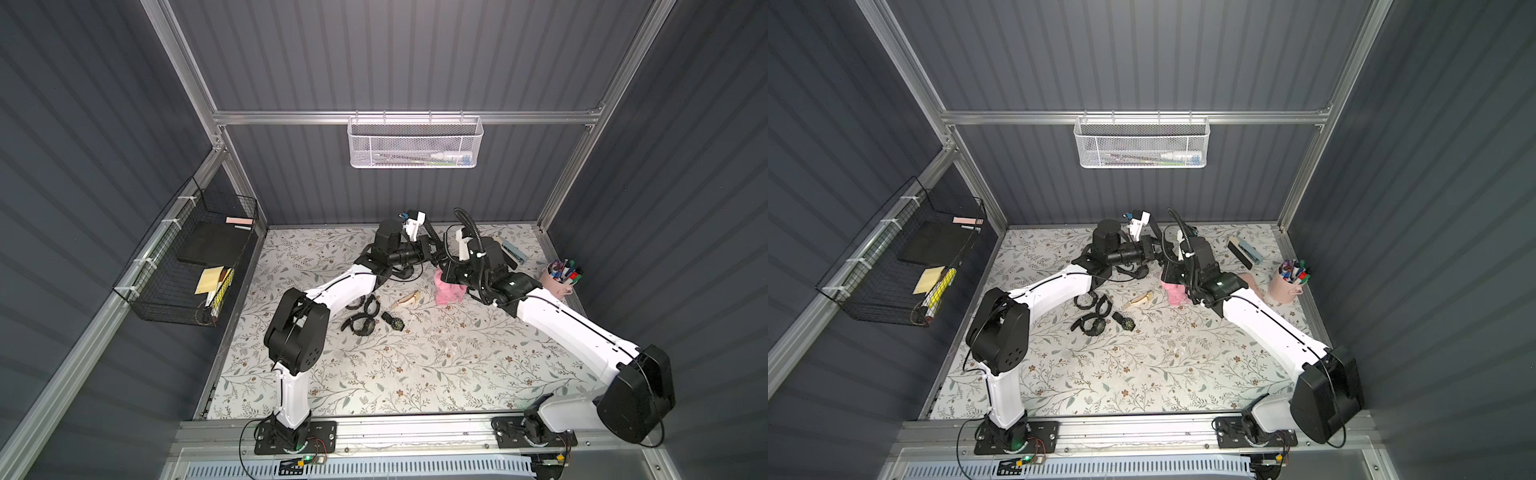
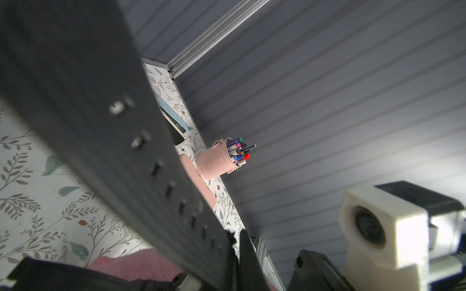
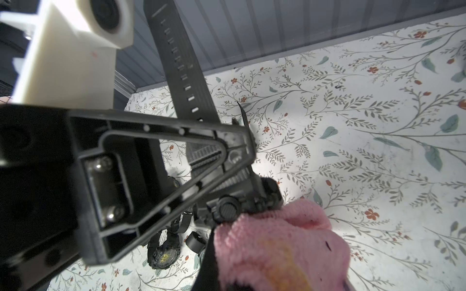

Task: Wipe the watch dial
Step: Wipe the dirt from the watch dial.

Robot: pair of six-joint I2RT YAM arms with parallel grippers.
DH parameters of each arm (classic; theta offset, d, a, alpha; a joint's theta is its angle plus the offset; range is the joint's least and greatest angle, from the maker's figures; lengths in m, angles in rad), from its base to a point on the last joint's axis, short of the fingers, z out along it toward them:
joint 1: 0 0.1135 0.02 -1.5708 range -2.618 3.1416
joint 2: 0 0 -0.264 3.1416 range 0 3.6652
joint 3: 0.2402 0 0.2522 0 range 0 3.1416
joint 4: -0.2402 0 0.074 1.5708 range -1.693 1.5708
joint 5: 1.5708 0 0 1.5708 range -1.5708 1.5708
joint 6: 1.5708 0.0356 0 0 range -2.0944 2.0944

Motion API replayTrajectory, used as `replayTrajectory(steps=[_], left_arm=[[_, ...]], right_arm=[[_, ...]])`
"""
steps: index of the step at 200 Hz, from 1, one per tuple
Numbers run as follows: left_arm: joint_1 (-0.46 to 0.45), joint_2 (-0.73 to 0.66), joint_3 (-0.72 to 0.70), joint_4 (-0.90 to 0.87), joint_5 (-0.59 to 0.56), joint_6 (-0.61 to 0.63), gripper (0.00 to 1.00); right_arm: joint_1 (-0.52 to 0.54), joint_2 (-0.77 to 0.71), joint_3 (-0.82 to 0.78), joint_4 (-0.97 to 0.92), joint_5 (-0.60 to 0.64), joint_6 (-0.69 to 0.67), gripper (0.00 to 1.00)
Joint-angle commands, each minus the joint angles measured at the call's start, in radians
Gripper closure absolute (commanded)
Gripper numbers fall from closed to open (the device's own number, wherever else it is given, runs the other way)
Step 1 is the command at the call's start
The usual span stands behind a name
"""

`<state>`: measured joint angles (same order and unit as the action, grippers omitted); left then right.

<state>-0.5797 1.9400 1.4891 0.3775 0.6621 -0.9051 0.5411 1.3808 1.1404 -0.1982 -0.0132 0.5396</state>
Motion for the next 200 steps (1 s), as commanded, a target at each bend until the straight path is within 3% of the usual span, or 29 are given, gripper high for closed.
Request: replayTrajectory(steps=[1, 42, 96, 139, 200], left_arm=[[-0.042, 0.03, -0.043, -0.071, 0.102, 0.027, 1.0], [-0.019, 0.027, -0.028, -0.074, 0.131, 0.023, 1.0], [0.034, 0.038, 0.014, -0.075, 0.184, -0.007, 1.0], [0.05, 0.046, 0.03, -0.046, 0.229, -0.063, 1.0], [0.055, 0.065, 0.071, -0.064, 0.256, -0.097, 1.0]], right_arm=[[-0.025, -0.03, 0.042, 0.241, -0.015, 0.005, 1.0], [-0.067, -0.03, -0.005, 0.19, 0.006, 0.007, 1.0], [-0.087, -0.11, -0.179, 0.153, 0.033, -0.009, 1.0], [-0.09, -0.141, -0.206, 0.077, 0.023, -0.023, 1.0], [-0.075, -0.232, -0.324, 0.242, -0.246, -0.028, 1.0]])
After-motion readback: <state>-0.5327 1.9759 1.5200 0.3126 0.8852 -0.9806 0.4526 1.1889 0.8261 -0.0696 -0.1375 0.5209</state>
